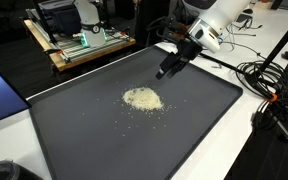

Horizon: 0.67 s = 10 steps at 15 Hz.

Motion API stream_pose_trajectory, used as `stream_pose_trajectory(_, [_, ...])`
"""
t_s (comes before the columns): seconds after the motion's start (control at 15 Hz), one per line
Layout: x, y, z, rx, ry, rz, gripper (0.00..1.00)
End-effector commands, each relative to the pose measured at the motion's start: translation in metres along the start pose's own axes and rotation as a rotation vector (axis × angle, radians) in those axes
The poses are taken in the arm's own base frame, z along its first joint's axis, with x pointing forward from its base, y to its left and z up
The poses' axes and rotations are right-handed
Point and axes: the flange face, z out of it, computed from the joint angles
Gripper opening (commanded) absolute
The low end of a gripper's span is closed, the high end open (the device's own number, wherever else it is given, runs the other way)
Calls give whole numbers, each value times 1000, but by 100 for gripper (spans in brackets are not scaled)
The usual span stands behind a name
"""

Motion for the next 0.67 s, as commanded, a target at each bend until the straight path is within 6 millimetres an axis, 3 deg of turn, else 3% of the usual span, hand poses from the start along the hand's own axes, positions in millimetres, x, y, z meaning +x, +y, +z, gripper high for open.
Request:
stream_pose_trajectory(0.0, [23,-5,3,-1,-38,51,100])
stream_pose_trajectory(0.33, [33,-16,9,75,-56,96,100])
stream_pose_trajectory(0.6, [27,-32,3,119,-44,66,100])
